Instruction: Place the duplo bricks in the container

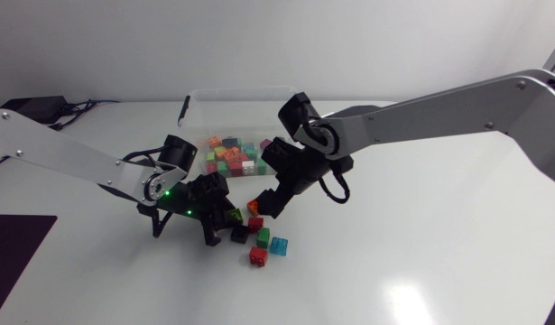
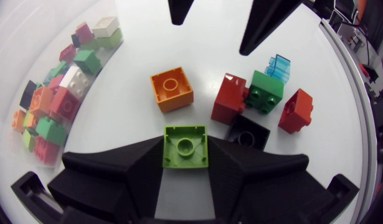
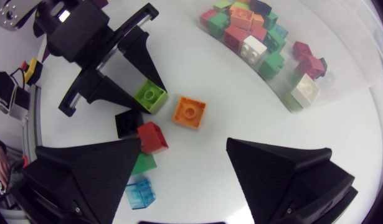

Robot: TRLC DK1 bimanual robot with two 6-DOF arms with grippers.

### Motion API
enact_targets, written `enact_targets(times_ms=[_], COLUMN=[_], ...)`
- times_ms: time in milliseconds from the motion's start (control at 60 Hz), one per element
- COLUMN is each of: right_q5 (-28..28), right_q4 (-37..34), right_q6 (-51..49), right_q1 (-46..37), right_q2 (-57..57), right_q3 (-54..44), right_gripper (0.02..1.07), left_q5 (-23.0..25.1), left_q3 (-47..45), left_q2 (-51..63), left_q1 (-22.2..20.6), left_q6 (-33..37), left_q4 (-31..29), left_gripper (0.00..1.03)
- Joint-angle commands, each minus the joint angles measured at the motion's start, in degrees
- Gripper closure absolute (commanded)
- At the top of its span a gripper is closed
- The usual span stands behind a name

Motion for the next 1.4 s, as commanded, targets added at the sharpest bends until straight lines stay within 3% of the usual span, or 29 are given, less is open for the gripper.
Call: enact_targets(times_ms=[0, 417, 600, 867, 1117, 1383], right_q5=[0.4, 6.0, 7.5, 8.9, 8.9, 8.8], right_q4=[-1.9, -6.3, -7.0, -7.8, -7.8, -7.0], right_q6=[3.4, 9.0, 9.7, 10.6, 10.4, 9.4], right_q1=[1.0, 3.5, 4.0, 5.1, 5.3, 3.2], right_q2=[3.1, 12.2, 14.8, 16.9, 15.1, 6.1], right_q3=[3.6, 13.4, 15.9, 17.5, 15.6, 9.3], right_gripper=[0.1, 0.14, 0.28, 0.65, 0.71, 0.75], left_q5=[0.5, 0.2, 0.2, 0.4, 0.6, 0.6], left_q3=[-0.4, -5.9, -6.4, -5.7, -3.3, 1.8], left_q2=[-1.4, -13.8, -20.7, -29.9, -32.6, -30.7], left_q1=[0.5, 6.2, 8.5, 10.5, 10.6, 10.9], left_q6=[1.7, 2.8, 2.2, -0.9, -5.0, -14.2], left_q4=[-2.1, -5.5, -7.9, -10.0, -9.6, -2.2], left_gripper=[0.79, 0.79, 0.79, 0.79, 0.79, 0.79])
